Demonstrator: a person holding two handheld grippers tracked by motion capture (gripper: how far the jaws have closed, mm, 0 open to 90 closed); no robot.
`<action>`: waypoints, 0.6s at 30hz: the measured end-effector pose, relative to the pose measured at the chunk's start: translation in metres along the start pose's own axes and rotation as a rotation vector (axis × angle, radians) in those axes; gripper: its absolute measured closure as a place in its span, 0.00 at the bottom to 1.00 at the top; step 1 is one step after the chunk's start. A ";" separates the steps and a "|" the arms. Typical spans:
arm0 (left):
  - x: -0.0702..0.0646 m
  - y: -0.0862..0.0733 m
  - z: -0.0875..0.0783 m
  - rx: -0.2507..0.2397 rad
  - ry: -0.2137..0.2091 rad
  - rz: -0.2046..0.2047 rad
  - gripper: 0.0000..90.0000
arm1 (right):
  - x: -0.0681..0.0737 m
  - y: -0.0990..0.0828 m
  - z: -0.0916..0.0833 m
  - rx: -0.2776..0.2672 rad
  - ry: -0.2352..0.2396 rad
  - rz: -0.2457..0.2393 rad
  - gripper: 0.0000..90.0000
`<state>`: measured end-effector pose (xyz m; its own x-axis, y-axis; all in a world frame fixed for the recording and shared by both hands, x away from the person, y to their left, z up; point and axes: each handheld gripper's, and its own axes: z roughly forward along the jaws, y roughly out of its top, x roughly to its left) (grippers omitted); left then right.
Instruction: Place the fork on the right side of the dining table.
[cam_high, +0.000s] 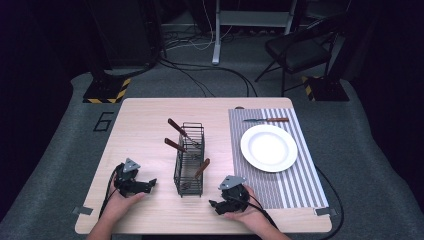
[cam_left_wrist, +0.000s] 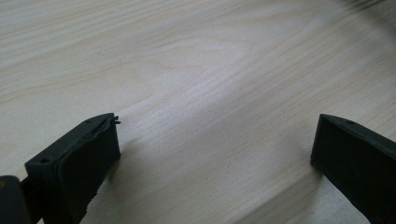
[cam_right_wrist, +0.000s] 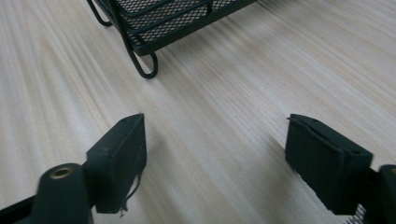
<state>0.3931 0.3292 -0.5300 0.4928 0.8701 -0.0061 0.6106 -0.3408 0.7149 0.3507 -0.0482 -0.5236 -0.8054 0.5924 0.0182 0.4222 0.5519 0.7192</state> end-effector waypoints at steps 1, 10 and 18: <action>0.000 0.000 0.000 0.000 0.000 0.000 0.01 | 0.000 0.000 0.000 0.000 0.007 0.005 0.24; 0.000 0.000 0.000 0.000 0.000 0.000 0.01 | 0.004 0.009 -0.015 -0.027 0.028 0.015 0.29; 0.000 0.000 0.000 0.000 0.001 0.000 0.01 | 0.001 0.015 -0.028 -0.037 0.016 0.025 0.30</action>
<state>0.3931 0.3291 -0.5301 0.4925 0.8703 -0.0054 0.6102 -0.3409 0.7152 0.3450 -0.0560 -0.4940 -0.8017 0.5959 0.0472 0.4267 0.5152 0.7433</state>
